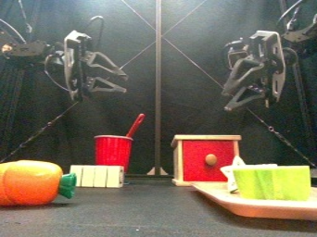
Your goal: Grab drawer handle
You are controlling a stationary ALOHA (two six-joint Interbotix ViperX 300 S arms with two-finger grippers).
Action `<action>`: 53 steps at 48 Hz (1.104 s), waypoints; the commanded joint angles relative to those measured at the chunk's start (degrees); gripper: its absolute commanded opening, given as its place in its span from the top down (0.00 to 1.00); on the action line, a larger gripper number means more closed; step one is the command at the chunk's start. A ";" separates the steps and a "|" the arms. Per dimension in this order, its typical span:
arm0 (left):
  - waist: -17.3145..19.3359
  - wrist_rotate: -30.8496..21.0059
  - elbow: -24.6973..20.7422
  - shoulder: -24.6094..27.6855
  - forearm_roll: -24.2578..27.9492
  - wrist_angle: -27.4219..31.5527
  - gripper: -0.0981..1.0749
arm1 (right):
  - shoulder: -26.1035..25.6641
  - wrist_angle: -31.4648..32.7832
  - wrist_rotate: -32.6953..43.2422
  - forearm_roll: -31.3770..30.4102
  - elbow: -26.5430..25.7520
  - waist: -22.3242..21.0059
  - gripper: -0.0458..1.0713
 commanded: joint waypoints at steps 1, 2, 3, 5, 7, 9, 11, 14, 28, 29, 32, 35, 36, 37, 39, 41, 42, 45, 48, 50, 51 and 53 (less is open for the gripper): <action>0.09 0.26 -3.96 2.29 -1.93 -2.46 0.26 | -0.97 -4.75 -0.09 3.87 1.93 -0.09 0.26; 0.00 0.26 -4.48 2.72 -2.20 -2.81 0.26 | -0.97 -5.63 -0.09 4.66 2.46 -0.18 0.26; 0.09 0.26 -5.01 2.99 -2.37 -3.16 0.26 | -0.97 -6.42 -0.09 5.63 2.90 -0.09 0.26; 0.00 0.35 -6.24 3.60 -2.81 -3.34 0.26 | -0.88 -7.91 -0.18 7.12 3.78 -0.18 0.26; 0.09 0.35 -7.56 4.31 -3.08 -3.34 0.26 | -0.44 -9.84 -0.18 8.70 4.66 0.18 0.26; 0.18 0.35 -9.14 5.27 -3.16 -3.34 0.26 | -0.09 -11.25 -0.18 9.67 5.27 0.26 0.26; 0.44 0.35 -10.37 6.33 -3.08 -3.34 0.26 | 0.44 -12.48 -0.18 10.63 5.80 0.26 0.26; 0.88 0.35 -12.39 8.00 -3.16 -3.16 0.26 | 1.41 -14.85 -0.18 11.95 6.59 0.35 0.26; 6.33 0.35 -25.14 17.58 -3.16 10.28 0.26 | 5.36 -24.61 -0.26 18.63 8.61 1.76 0.26; 6.77 0.35 -26.02 18.02 -3.08 11.78 0.26 | 5.63 -24.79 -0.26 18.81 8.61 2.02 0.26; 7.91 0.44 -28.56 19.25 -2.64 15.91 0.26 | 6.77 -25.66 -0.26 19.42 8.44 2.90 0.26; 8.70 0.53 -31.03 20.39 -1.58 18.90 0.26 | 7.82 -26.81 -0.26 19.86 8.26 3.69 0.26; 8.88 0.44 -31.82 20.74 -1.14 19.69 0.26 | 8.17 -27.33 -0.26 20.21 8.26 3.87 0.26; 9.14 0.44 -32.87 21.27 -0.44 20.74 0.26 | 8.61 -27.86 -0.26 20.65 8.26 4.04 0.26; 9.40 0.44 -34.37 22.06 0.35 21.88 0.26 | 9.40 -28.83 -0.26 21.53 8.26 4.39 0.26; 9.58 0.44 -35.95 22.85 0.88 22.94 0.26 | 10.37 -29.97 -0.26 22.50 8.35 4.75 0.26; 9.76 0.44 -36.65 23.29 1.14 23.47 0.26 | 10.81 -30.67 -0.26 23.12 8.35 5.10 0.26; 10.02 0.44 -38.58 24.70 1.49 24.70 0.26 | 12.48 -33.84 -0.26 25.31 8.44 6.68 0.26; 10.20 0.44 -40.52 26.28 1.49 26.02 0.26 | 13.89 -37.00 -0.35 27.16 8.35 8.26 0.26; 10.20 0.44 -41.40 27.07 1.49 26.72 0.26 | 14.85 -39.20 -0.35 28.48 8.17 9.32 0.26; 10.20 0.44 -41.84 27.51 1.49 26.89 0.26 | 15.38 -39.99 -0.35 29.18 8.09 9.93 0.26; 10.28 0.44 -42.63 28.30 1.41 27.33 0.26 | 16.44 -41.57 -0.35 30.50 7.91 10.90 0.26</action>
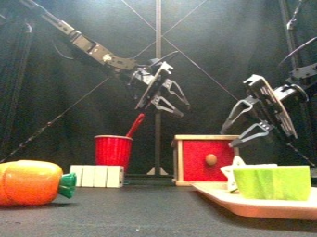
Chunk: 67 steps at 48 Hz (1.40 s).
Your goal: Grab drawer handle
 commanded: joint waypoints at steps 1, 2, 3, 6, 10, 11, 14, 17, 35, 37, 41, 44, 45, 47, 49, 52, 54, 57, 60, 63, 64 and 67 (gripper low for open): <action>0.18 0.00 -3.52 1.05 0.09 0.70 0.26 | 1.85 -4.66 -0.09 3.08 -1.23 2.46 0.26; 0.26 0.00 -3.78 1.32 0.09 0.88 0.26 | 2.11 -4.92 -0.09 3.43 -1.32 2.64 0.26; 0.18 0.00 -4.04 1.67 0.09 0.97 0.26 | 2.99 -5.71 -0.09 4.22 -1.58 3.16 0.26; 0.09 0.00 -4.92 2.64 0.00 0.97 0.26 | 4.66 -7.21 -0.18 5.71 -2.20 3.96 0.26; 0.00 0.00 -5.80 3.60 -0.09 1.05 0.26 | 7.03 -8.35 -0.18 6.94 -3.43 4.22 0.26; 0.00 0.00 -5.98 3.96 -0.09 1.05 0.26 | 7.91 -8.61 -0.18 7.21 -3.87 4.13 0.26; 0.00 0.00 -6.24 4.48 -0.09 1.14 0.26 | 9.49 -9.05 -0.18 7.65 -4.48 4.13 0.26; 0.00 0.00 -6.33 4.83 -0.09 1.32 0.26 | 10.81 -9.23 -0.18 7.73 -5.10 3.96 0.26; -0.18 0.00 -6.42 6.68 -0.09 2.02 0.26 | 13.18 -9.58 -0.09 8.44 -6.77 2.55 0.26; -0.18 0.00 -6.42 6.94 -0.18 2.20 0.26 | 13.10 -9.58 -0.09 8.44 -6.86 2.29 0.26; -0.18 -0.18 -6.42 7.03 -0.26 2.46 0.26 | 13.27 -9.58 -0.09 8.53 -7.38 1.85 0.26; -0.18 -0.18 -6.33 7.12 -0.70 2.55 0.26 | 13.62 -9.58 -0.09 9.05 -7.82 1.67 0.26; -0.09 -0.18 -6.42 7.21 -0.88 2.55 0.26 | 13.80 -9.58 -0.09 9.32 -8.00 1.67 0.26; -0.18 -0.18 -6.33 7.21 -1.23 2.55 0.26 | 14.15 -9.58 -0.18 10.28 -8.44 1.67 0.26; -0.18 -0.18 -6.42 7.29 -1.49 2.55 0.26 | 14.24 -9.58 -0.18 10.99 -8.61 1.76 0.26; -0.18 -0.18 -6.24 7.29 -1.49 2.55 0.26 | 14.24 -9.58 -0.18 12.57 -8.35 2.11 0.26; -0.18 -0.18 -6.15 7.29 -1.58 2.55 0.26 | 14.15 -9.58 -0.18 14.33 -8.35 2.64 0.26; -0.18 -0.09 -6.06 7.29 -1.49 2.55 0.26 | 14.15 -9.67 -0.70 16.17 -8.70 4.31 0.26; -0.18 -0.18 -6.06 7.29 -1.49 2.55 0.26 | 14.15 -9.67 -0.97 17.40 -9.32 5.45 0.26; -0.18 -0.18 -6.06 7.29 -1.49 2.55 0.26 | 14.06 -9.93 -1.14 18.02 -9.84 5.89 0.26; -0.18 -0.18 -6.06 7.29 -1.58 2.55 0.26 | 14.15 -10.11 -1.14 18.02 -10.11 5.98 0.26; -0.18 -0.18 -6.06 7.38 -1.49 2.55 0.26 | 14.06 -10.63 -1.14 18.19 -10.72 6.24 0.26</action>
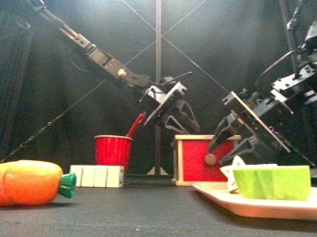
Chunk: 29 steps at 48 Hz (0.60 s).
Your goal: Grab drawer handle
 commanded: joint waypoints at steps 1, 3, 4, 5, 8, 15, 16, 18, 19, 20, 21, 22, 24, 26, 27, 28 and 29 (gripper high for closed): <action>-0.09 -0.09 -1.32 -0.53 -0.09 -0.18 0.26 | -0.97 -1.14 -0.09 0.26 -1.58 0.26 0.26; 0.00 0.00 -1.32 -0.53 -0.09 -0.18 0.26 | -1.14 -1.41 -0.18 0.44 -2.02 0.26 0.26; 0.09 0.00 -1.32 -0.53 -0.09 -0.09 0.26 | -1.23 -1.41 -0.18 0.44 -2.20 0.26 0.26; 0.09 0.00 -1.23 -0.62 -0.09 -0.09 0.26 | -1.32 -1.41 -0.18 0.26 -2.29 0.26 0.26; 0.18 0.00 -1.14 -0.70 -0.09 0.18 0.26 | -1.85 -1.05 -0.62 0.00 -2.81 0.44 0.26; 0.09 0.00 -1.14 -0.88 0.00 1.05 0.26 | -4.48 0.97 -4.92 1.41 -3.16 1.32 0.26; 0.18 0.00 -1.05 -0.88 0.00 1.23 0.26 | -5.01 1.58 -5.71 2.11 -3.16 1.41 0.26; 0.09 0.09 -1.05 -0.88 0.00 1.41 0.26 | -6.50 3.52 -7.82 3.60 -3.25 1.76 0.26; 0.09 0.09 -1.05 -0.88 0.09 1.58 0.26 | -7.12 4.31 -8.61 4.04 -3.34 1.85 0.26; 0.09 0.09 -1.05 -0.88 0.09 1.58 0.26 | -7.82 5.19 -9.58 4.48 -3.34 1.85 0.26; 0.09 0.09 -1.05 -0.88 0.09 1.67 0.26 | -8.61 6.15 -10.46 4.83 -3.25 1.85 0.26; 0.09 0.09 -1.05 -0.88 0.09 1.67 0.26 | -9.32 7.12 -11.43 5.10 -3.25 1.85 0.26; 0.09 0.09 -1.14 -0.88 0.09 1.67 0.26 | -10.99 9.32 -14.06 5.89 -2.99 1.76 0.26; 0.18 0.00 -1.14 -0.79 0.09 1.67 0.26 | -11.87 10.55 -15.47 6.33 -2.81 1.67 0.26; 0.18 0.09 -1.14 -0.79 0.09 1.67 0.26 | -12.74 11.87 -16.79 6.94 -2.64 1.49 0.26; 0.18 0.09 -1.14 -0.79 0.00 1.67 0.26 | -13.27 12.66 -17.67 7.21 -2.46 1.23 0.26; 0.18 0.09 -1.14 -0.79 0.00 1.67 0.26 | -13.80 13.18 -18.46 7.38 -2.37 0.88 0.26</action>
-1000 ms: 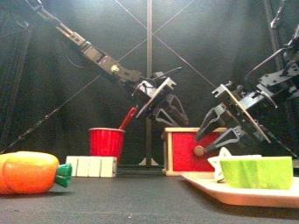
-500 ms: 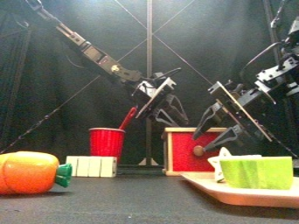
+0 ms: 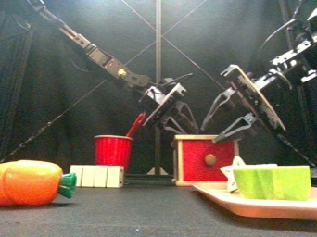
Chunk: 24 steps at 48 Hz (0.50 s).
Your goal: Grab drawer handle
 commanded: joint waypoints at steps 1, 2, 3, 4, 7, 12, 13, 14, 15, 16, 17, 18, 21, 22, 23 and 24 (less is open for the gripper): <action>0.18 0.09 -1.14 -0.79 0.09 -0.18 0.26 | -4.22 3.69 -3.78 1.23 0.18 -1.23 0.26; 0.18 0.09 -1.23 -0.79 0.00 -0.18 0.26 | -4.66 4.39 -4.13 1.32 0.35 -1.85 0.26; 0.18 0.09 -1.23 -0.70 0.00 -0.18 0.26 | -5.01 5.19 -4.39 1.41 0.79 -2.72 0.26; 0.18 0.09 -1.23 -0.79 0.00 -0.18 0.26 | -5.54 5.80 -4.57 1.41 1.05 -3.52 0.26; 0.18 0.09 -1.32 -0.70 0.00 -0.09 0.26 | -6.59 8.96 -5.01 0.53 1.85 -5.98 0.25; 0.18 0.09 -1.32 -0.70 0.09 -0.18 0.26 | -7.65 14.41 -4.57 -2.37 2.72 -10.46 0.25; 0.18 0.09 -1.32 -0.70 0.09 -0.18 0.26 | -7.65 15.47 -4.57 -2.90 2.81 -11.43 0.25; 0.18 0.09 -1.32 -0.62 0.09 -0.09 0.26 | -7.82 17.05 -4.48 -3.69 2.81 -12.74 0.25; 0.18 0.09 -1.41 -0.62 0.09 -0.18 0.26 | -8.00 17.84 -4.48 -4.22 2.72 -13.71 0.25; 0.18 0.09 -1.41 -0.62 0.09 -0.09 0.26 | -8.00 18.63 -4.57 -4.83 2.64 -14.59 0.25; 0.18 0.09 -1.41 -0.53 0.09 -0.18 0.26 | -8.00 19.25 -4.57 -5.36 2.55 -15.38 0.25; 0.18 0.09 -1.41 -0.53 0.09 -0.18 0.26 | -8.00 19.95 -4.57 -5.98 2.37 -16.08 0.25; 0.18 0.09 -1.32 -0.53 0.09 -0.09 0.26 | -7.73 22.15 -4.48 -7.73 1.93 -18.54 0.25; 0.18 0.09 -1.32 -0.53 0.09 -0.09 0.26 | -7.65 22.85 -4.39 -8.17 1.85 -19.25 0.25; 0.18 0.09 -1.32 -0.53 0.09 -0.18 0.26 | -7.47 23.99 -4.48 -8.70 1.58 -20.21 0.25; 0.09 0.09 -1.32 -0.53 0.09 -0.18 0.26 | -7.29 24.70 -4.39 -9.05 1.41 -20.83 0.25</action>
